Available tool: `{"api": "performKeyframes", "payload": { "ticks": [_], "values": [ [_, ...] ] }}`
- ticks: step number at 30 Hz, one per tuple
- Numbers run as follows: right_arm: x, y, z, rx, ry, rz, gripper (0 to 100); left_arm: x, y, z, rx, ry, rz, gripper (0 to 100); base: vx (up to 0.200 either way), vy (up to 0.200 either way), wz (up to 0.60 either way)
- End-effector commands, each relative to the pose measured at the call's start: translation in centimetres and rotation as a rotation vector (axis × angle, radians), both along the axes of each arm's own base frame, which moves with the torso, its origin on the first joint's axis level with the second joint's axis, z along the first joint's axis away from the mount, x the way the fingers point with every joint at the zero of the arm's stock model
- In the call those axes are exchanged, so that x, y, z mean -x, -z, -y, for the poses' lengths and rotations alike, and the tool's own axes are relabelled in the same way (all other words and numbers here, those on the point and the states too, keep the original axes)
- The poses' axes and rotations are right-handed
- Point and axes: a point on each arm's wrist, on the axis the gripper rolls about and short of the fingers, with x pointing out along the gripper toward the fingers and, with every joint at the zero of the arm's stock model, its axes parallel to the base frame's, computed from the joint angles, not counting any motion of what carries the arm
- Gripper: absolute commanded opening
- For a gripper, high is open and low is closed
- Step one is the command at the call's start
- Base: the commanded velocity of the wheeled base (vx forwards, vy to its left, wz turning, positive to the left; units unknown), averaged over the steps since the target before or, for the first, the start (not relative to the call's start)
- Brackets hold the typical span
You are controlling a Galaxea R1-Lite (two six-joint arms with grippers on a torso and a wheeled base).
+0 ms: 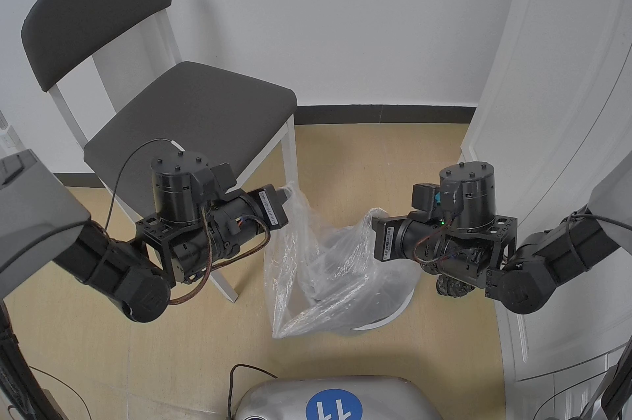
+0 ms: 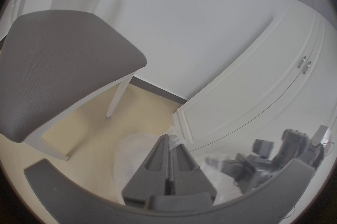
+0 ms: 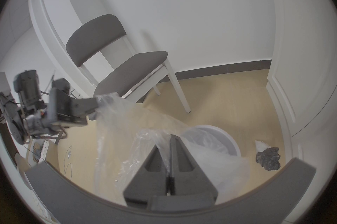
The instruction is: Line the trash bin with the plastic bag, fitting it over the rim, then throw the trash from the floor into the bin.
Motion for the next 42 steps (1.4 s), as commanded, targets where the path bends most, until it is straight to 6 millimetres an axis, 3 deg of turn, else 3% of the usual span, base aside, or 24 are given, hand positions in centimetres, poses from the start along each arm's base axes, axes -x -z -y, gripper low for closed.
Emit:
{"api": "performKeyframes", "payload": {
  "ticks": [1, 8, 12, 16, 18, 19, 24, 26, 38, 42],
  "values": [
    [-1.0, 1.7, -0.5, 0.017, 0.003, -0.034, 0, 1.8, -2.4, -0.3, 0.027, 0.025, 0.045, 0, 0.000, 0.000, 0.00],
    [-2.8, 4.0, 0.7, -0.018, 0.056, -0.065, 0, 2.5, -1.5, 1.0, 0.014, 0.059, 0.024, 0, 0.000, 0.000, 0.00],
    [-4.2, 6.1, 3.0, -0.064, 0.076, -0.069, 0, 2.0, -0.8, 2.0, 0.008, 0.076, 0.015, 0, 0.000, 0.000, 0.00],
    [-4.8, 8.1, 4.8, -0.073, 0.089, -0.089, 0, 0.7, 0.5, 3.3, -0.002, 0.084, 0.002, 0, 0.000, 0.000, 0.00],
    [-4.9, 8.2, 4.8, -0.075, 0.091, -0.090, 0, 0.6, 0.6, 3.3, -0.001, 0.083, 0.001, 0, 0.000, 0.000, 0.00],
    [-4.7, 9.2, 5.1, -0.091, 0.103, -0.102, 0, -0.4, 1.9, 4.3, -0.010, 0.086, -0.013, 0, 0.000, 0.000, 0.00],
    [-3.8, 9.7, 4.3, -0.114, 0.081, -0.104, 0, -0.4, 2.7, 5.3, -0.019, 0.108, -0.026, 0, 0.000, 0.000, 0.00],
    [-3.7, 10.2, 3.1, -0.119, 0.048, -0.097, 0, -0.2, 2.8, 5.7, -0.021, 0.119, -0.028, 0, 0.000, 0.000, 0.00],
    [-6.4, 12.7, -1.9, -0.167, -0.021, -0.065, 0, 1.0, 2.7, 6.6, -0.026, 0.130, -0.025, 0, 0.000, 0.000, 0.00],
    [-6.3, 13.7, -2.4, -0.164, -0.026, -0.082, 0, 0.9, 2.8, 6.9, -0.026, 0.133, -0.025, 0, 0.000, 0.000, 0.00]
  ]
}}
